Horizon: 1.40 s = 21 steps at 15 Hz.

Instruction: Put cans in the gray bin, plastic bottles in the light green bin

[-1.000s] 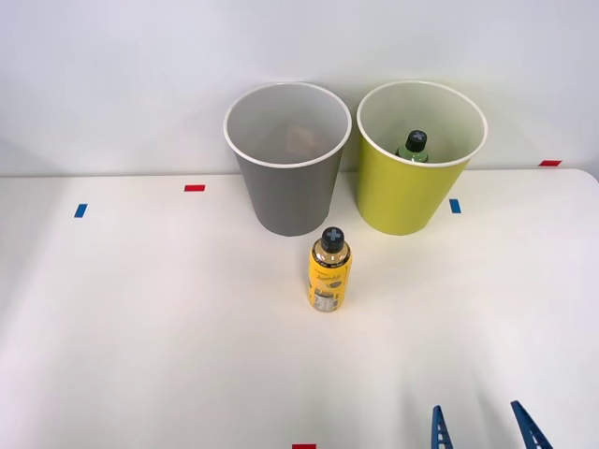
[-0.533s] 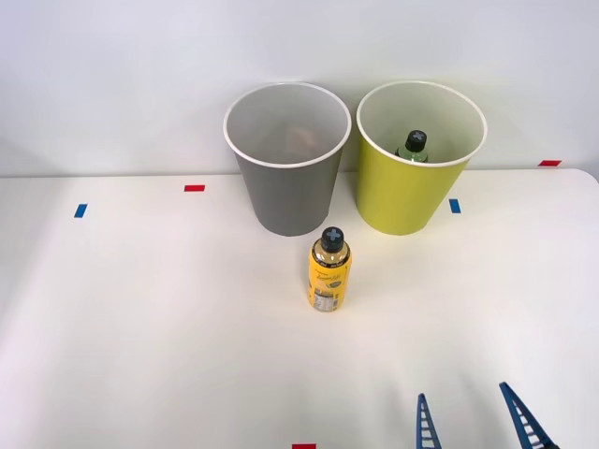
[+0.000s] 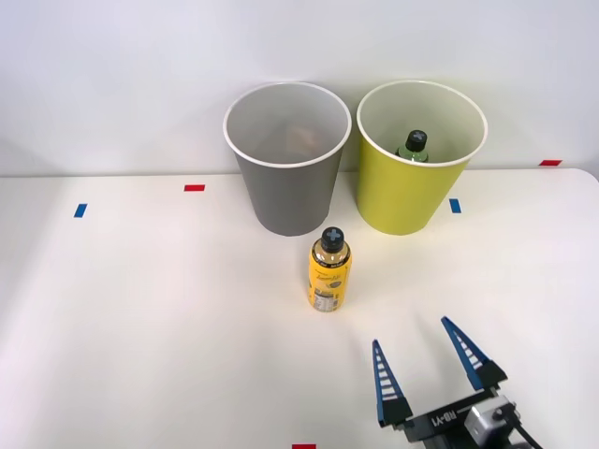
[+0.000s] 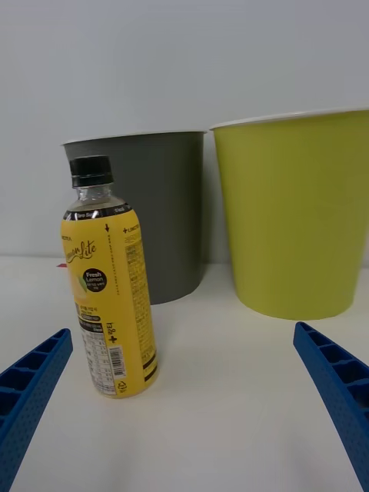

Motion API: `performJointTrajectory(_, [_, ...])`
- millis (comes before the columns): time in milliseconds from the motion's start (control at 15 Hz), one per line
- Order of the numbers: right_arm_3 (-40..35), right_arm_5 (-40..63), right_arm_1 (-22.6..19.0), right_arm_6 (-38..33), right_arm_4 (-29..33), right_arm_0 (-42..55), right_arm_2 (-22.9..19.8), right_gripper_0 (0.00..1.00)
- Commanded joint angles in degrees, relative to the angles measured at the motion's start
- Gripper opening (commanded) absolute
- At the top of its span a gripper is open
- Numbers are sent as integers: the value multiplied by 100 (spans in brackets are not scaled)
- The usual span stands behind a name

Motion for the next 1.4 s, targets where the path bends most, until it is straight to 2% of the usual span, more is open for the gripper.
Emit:
performJointTrajectory(67, [-1, 239, -168, 32, -291, -546, 357, 100])
performJointTrajectory(133, [-1, 353, -247, 59, -449, -730, 481, 100])
performJointTrajectory(333, [-1, 775, -238, 129, -511, -1064, 498, 100])
performJointTrajectory(933, [-1, 2269, 306, 270, -537, -1996, 472, 100])
performJointTrajectory(1400, [-1, 2541, 421, 419, -537, -2154, 401, 100])
